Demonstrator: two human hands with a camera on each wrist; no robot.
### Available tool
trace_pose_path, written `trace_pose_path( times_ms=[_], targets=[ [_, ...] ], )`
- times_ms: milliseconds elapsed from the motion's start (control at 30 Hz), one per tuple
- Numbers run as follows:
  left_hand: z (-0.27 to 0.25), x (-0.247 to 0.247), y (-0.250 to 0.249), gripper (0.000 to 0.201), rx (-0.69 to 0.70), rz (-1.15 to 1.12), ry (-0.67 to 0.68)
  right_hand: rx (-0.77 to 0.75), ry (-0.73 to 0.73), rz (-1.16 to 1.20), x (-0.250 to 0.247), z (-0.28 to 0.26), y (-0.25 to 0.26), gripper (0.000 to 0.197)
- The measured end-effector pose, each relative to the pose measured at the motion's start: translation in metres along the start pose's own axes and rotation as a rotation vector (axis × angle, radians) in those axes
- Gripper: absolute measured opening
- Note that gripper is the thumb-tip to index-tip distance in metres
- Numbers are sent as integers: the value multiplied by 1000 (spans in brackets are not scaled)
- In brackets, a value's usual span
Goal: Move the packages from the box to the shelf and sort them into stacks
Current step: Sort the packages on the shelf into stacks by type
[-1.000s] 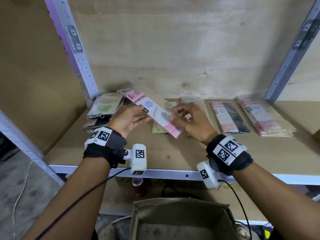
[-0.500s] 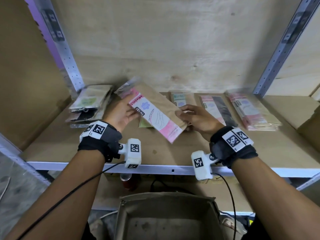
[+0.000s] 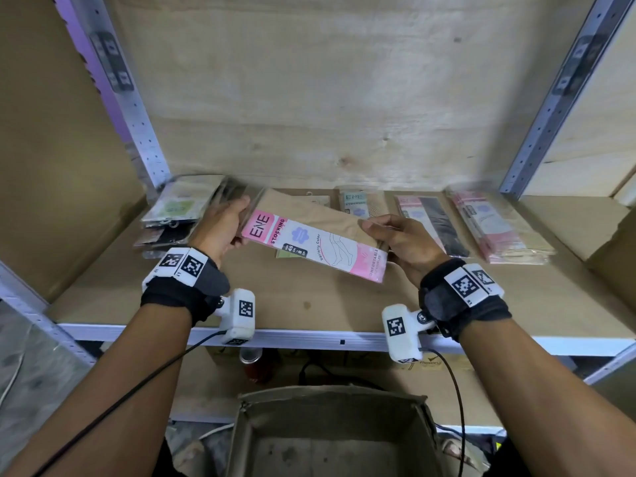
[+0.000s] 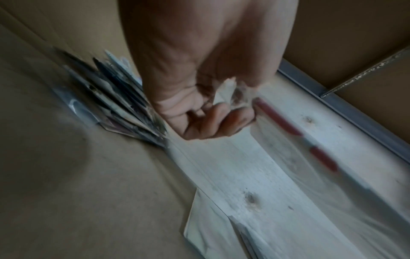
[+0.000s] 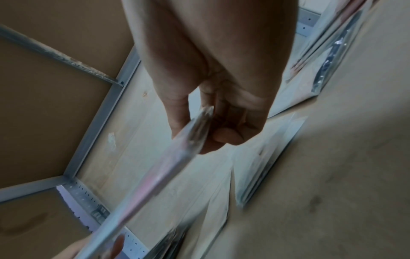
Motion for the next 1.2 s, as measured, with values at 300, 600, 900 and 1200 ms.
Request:
trace_pose_path(
  times_ms=[300,600,900,1200],
  targets=[
    [0,-9,6,39,161,139,-148,-44,-15,14,5,1,-2,23],
    [-7,-5,-7,51,172,87,-214,-77,-29,-29,-3,7,-5,10],
    [1,-2,-1,51,133,23,-217,-97,-52,-28,-6,12,-5,17],
    [-4,1,-5,66,173,110,-271,-113,-53,2,-9,14,-5,16]
  ],
)
Point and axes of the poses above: each hand's wrist, its own z-axis towards the middle knuckle, its own x-axis out of the palm, y = z × x, the point moved 2 cm from there along z, towards the middle knuckle, and after that the axes turned 12 degrees about z, right-handed, at the moved point
